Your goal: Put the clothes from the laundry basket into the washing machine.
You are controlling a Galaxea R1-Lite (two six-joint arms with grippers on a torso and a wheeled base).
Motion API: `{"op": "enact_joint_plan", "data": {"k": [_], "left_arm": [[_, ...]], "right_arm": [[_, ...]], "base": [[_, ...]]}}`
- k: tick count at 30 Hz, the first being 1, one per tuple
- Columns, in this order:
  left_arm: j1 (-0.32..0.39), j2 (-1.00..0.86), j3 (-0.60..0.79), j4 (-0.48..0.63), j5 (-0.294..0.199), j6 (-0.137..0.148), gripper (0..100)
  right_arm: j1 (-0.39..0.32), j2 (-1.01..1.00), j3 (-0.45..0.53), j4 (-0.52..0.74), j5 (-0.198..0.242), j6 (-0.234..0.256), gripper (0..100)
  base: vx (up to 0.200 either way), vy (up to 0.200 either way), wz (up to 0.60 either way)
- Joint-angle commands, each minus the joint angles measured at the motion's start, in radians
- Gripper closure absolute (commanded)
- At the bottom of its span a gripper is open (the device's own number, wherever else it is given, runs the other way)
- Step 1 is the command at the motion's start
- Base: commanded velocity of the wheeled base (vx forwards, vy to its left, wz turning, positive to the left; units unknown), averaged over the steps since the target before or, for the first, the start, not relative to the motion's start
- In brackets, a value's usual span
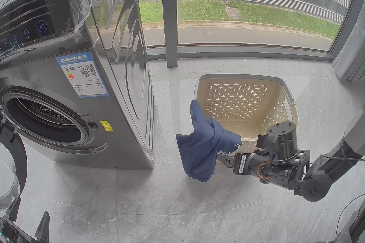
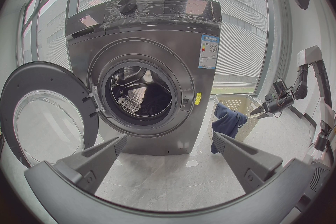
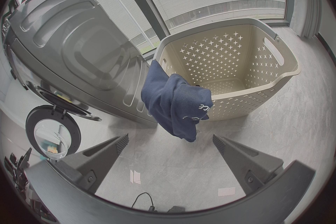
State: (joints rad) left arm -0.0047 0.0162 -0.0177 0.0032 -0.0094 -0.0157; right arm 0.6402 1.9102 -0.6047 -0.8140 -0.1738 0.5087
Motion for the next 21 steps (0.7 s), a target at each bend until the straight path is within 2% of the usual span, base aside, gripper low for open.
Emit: {"op": "enact_joint_plan", "data": {"k": [1,4,11,16,21], "left_arm": [[0.002,-0.015,0.015,0.0,0.0,-0.001,0],[0.0,-0.015,0.015,0.0,0.0,-0.001,0],[0.0,-0.015,0.015,0.0,0.0,0.0,0],[0.002,-0.015,0.015,0.0,0.0,-0.001,0],[0.002,-0.015,0.015,0.0,0.0,-0.001,0]], "right_arm": [[-0.001,0.098,-0.069,-0.004,-0.016,0.008,0],[-0.005,0.133,-0.109,0.001,-0.041,0.014,0],[-0.008,0.187,-0.172,0.009,-0.041,0.03,0],[-0.011,0.25,-0.247,0.009,-0.05,0.071,0],[-0.013,0.283,-0.28,0.004,-0.053,0.076,0]], "base": [[0.0,0.0,0.0],[0.0,0.0,0.0],[0.0,0.0,0.0],[0.0,0.0,0.0],[0.0,0.0,0.0]]}}
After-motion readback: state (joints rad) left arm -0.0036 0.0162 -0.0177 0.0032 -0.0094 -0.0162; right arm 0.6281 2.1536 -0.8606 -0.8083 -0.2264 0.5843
